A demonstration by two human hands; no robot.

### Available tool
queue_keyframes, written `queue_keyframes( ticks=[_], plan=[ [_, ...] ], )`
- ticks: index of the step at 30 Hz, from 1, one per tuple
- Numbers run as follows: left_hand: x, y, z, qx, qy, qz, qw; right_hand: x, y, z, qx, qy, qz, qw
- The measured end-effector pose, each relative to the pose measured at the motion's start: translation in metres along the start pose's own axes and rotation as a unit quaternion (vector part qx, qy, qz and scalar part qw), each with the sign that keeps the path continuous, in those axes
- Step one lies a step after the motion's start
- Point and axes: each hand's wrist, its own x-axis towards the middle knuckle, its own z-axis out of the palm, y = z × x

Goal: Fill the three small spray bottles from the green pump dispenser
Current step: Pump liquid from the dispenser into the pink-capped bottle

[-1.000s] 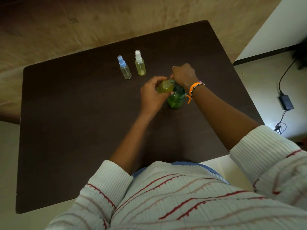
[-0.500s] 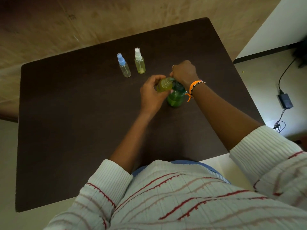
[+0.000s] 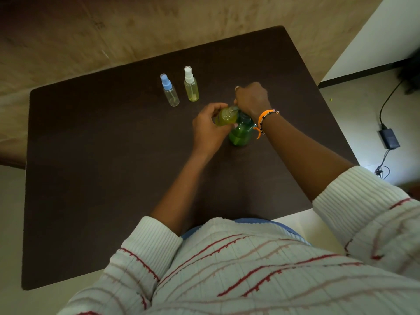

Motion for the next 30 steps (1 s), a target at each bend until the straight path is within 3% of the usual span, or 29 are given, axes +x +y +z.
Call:
queue_keyframes(
  ticks=[12,21,28,30],
  plan=[
    [-0.001,0.0,-0.002,-0.005,-0.002,-0.001,1.0,-0.007,-0.005,0.001,0.01,-0.046,0.009,0.999],
    [-0.002,0.0,0.001,0.006,-0.002,0.003,1.0,-0.008,-0.005,-0.003,-0.018,0.003,-0.012,1.0],
    [-0.002,0.002,-0.001,0.005,-0.002,0.007,1.0,-0.011,-0.005,-0.009,0.006,-0.079,0.005,0.997],
    [-0.003,0.003,-0.001,0.005,-0.002,0.004,1.0,-0.01,-0.006,-0.009,0.007,-0.066,-0.002,0.998]
  ],
)
